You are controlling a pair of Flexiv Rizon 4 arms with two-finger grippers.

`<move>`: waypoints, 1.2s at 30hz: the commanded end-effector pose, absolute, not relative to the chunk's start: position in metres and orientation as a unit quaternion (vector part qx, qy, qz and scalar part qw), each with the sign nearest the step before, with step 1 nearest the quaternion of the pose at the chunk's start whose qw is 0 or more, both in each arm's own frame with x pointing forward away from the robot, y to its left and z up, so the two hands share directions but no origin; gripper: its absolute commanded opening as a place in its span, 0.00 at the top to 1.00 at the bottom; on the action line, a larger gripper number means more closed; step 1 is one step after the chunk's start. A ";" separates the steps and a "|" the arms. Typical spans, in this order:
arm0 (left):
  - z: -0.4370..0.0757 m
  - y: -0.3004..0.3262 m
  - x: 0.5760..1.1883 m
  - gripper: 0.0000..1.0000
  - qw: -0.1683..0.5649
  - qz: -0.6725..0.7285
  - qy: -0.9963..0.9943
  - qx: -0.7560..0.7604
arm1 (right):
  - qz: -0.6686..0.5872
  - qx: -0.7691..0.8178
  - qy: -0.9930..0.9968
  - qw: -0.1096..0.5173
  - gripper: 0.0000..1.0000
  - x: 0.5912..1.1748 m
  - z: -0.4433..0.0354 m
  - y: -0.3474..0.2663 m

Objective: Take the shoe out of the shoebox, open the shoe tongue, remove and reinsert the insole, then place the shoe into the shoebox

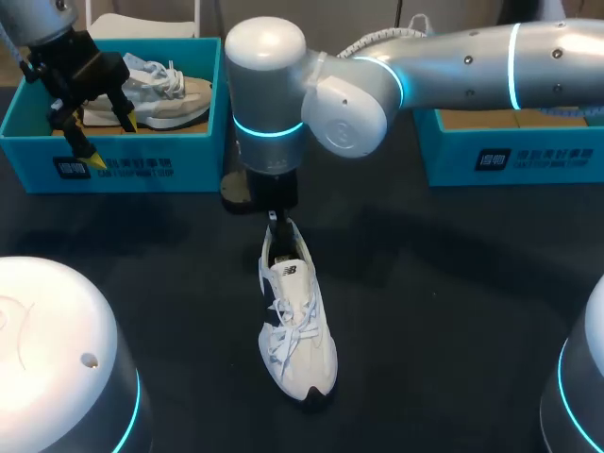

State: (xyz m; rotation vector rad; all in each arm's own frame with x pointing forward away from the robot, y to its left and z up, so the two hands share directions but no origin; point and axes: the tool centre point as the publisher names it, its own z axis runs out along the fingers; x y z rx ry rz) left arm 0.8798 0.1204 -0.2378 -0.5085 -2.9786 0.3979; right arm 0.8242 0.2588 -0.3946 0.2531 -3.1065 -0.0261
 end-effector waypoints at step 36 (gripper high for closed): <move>-0.238 0.121 0.879 0.00 0.047 0.129 -0.976 -0.167 | 0.007 0.062 -0.998 0.011 1.00 0.815 -0.278 0.213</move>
